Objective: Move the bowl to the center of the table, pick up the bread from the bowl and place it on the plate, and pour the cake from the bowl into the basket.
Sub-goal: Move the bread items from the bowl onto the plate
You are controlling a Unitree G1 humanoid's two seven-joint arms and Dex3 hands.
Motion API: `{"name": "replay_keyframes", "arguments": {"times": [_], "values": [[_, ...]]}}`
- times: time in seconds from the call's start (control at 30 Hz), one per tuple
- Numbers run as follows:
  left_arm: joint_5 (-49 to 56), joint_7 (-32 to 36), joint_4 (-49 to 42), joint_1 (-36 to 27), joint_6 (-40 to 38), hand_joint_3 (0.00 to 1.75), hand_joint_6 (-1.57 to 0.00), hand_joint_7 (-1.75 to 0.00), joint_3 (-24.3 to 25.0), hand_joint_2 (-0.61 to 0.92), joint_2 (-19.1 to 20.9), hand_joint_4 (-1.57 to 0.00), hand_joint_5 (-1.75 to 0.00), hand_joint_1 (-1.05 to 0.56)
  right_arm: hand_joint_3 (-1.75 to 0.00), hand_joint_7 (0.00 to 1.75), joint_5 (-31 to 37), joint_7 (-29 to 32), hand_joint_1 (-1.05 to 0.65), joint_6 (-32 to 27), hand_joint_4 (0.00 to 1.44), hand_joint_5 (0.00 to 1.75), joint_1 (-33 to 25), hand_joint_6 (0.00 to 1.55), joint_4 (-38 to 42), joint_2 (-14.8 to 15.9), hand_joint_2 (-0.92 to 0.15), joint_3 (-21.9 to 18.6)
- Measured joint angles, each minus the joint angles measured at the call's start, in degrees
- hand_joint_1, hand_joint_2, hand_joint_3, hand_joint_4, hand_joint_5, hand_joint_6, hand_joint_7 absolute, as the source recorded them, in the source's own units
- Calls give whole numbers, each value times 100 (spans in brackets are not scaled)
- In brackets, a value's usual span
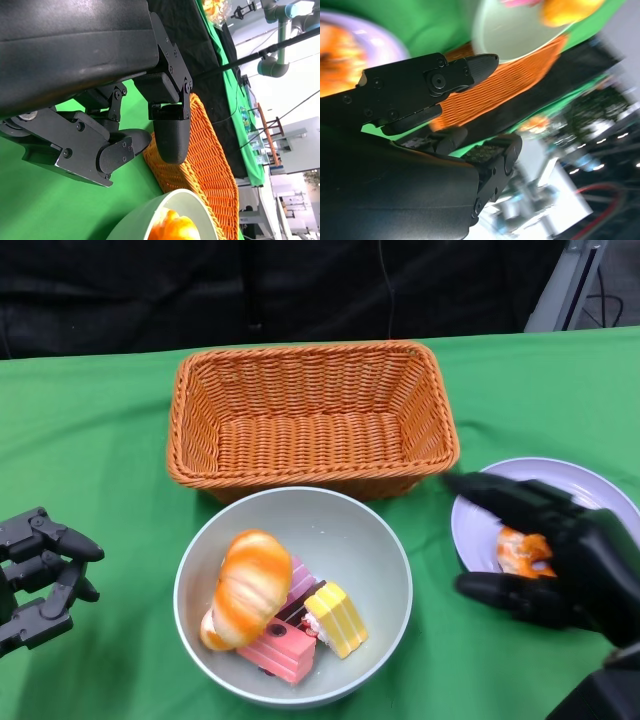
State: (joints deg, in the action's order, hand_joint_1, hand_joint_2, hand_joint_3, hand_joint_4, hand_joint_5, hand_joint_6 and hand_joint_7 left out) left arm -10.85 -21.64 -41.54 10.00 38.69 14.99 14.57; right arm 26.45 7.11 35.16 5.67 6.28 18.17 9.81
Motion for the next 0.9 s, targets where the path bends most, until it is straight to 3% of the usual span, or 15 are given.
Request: {"name": "replay_keyframes", "arguments": {"times": [0.3, 0.6, 0.9], "values": [[11, 0, -55, 25, 16, 83, -82, -108, -26, 66, -3, -78, -144, -6, -1, 3, 27, -840, -50, -110, 68, 8, 836, 68, -116, -360, -89, 711], [141, 30, -94, 28, 98, 81, -82, -106, -74, 68, -2, -78, -142, -6, -1, 0, 329, -948, -51, 34, 68, 6, 1344, 66, 352, -696, -91, 1191], [133, 29, -101, 42, 154, 85, -84, -107, -114, 65, -51, -83, -136, -7, 0, 0, 1113, -997, -51, -26, 63, 2, 2091, 60, 848, -959, -91, 1779]]}}
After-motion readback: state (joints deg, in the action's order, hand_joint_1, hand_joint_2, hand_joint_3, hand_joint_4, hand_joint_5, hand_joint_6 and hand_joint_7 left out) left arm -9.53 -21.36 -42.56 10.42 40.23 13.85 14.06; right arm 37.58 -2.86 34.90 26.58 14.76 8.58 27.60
